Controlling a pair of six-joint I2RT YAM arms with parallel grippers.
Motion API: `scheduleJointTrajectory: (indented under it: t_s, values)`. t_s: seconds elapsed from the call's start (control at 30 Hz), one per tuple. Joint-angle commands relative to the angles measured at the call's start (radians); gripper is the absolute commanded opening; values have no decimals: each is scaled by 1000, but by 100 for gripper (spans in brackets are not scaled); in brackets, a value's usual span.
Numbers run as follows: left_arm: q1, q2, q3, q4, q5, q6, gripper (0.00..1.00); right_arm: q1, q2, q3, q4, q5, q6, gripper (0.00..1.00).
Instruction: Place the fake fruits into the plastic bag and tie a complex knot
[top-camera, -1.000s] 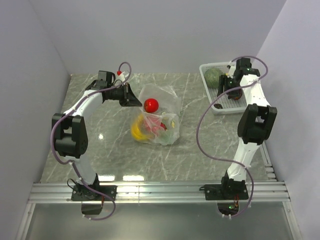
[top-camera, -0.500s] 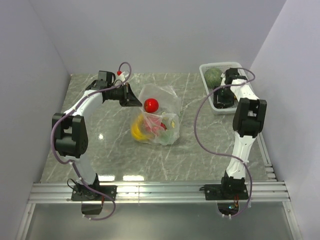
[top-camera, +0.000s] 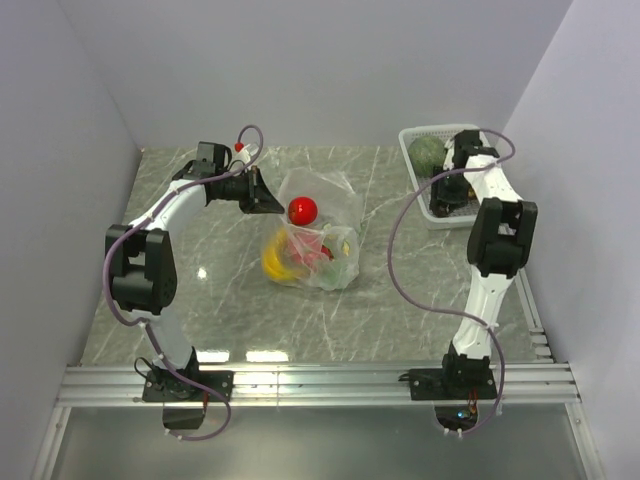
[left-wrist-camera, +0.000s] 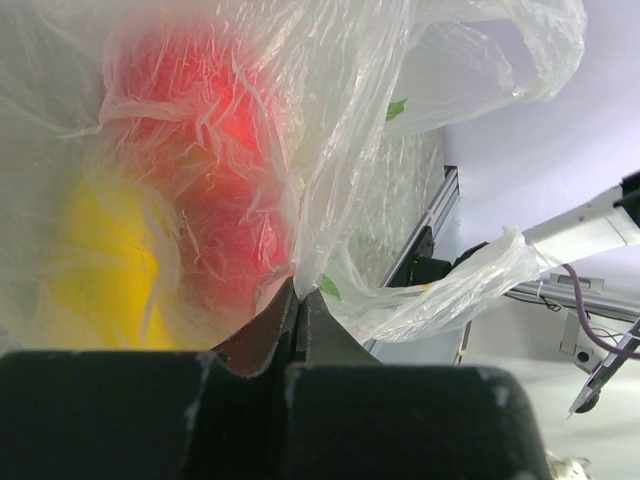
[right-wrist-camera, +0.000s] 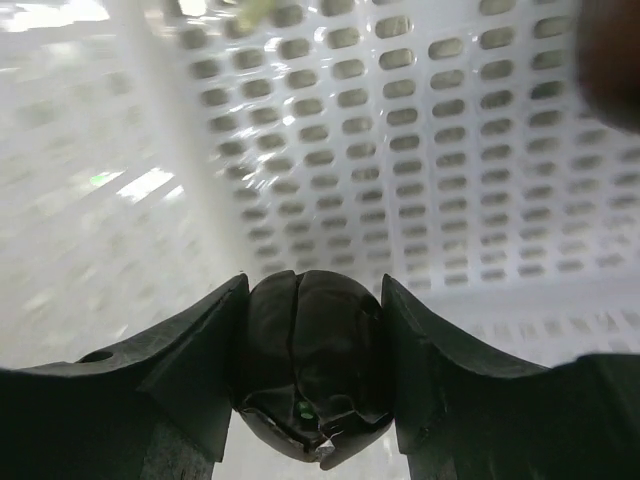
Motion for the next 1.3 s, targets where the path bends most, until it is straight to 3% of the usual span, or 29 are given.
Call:
scheduleJointTrajectory:
  t_s: [0.0,0.2,0.3,0.43,0.57,0.7,0.97,1.1,1.2,1.23,1.27]
  values:
    - [-2,-11,33,18,11,1,1,-4,-220,58,-13,-90,-23,35]
    - [-2,-24,37,0,8,11,0,59,-455,-11,-66,-354,-71,26]
    - [-2,-30,37,-9,7,16,1,172,-571,-65,-70,-468,-94,26]
    - [-2,-40,22,9,15,5,0,365,-693,-132,-13,-490,-80,26]
    - [-2,-42,16,11,20,5,0,575,-661,-83,22,-386,-53,27]
    - [-4,-42,17,14,29,-1,0,676,-496,10,50,-272,-50,26]
    - [-2,-47,30,-5,35,11,0,714,-238,136,137,-5,-50,25]
    - [-2,-33,37,-12,37,21,0,714,-243,25,234,60,-80,27]
    - [-2,-21,43,-3,38,18,0,720,-239,-52,268,81,-91,47]
    - [-2,-13,49,-3,38,18,0,720,-239,-65,269,81,-92,63]
    - [-2,-8,53,-2,38,18,0,720,-242,-75,269,81,-91,70]
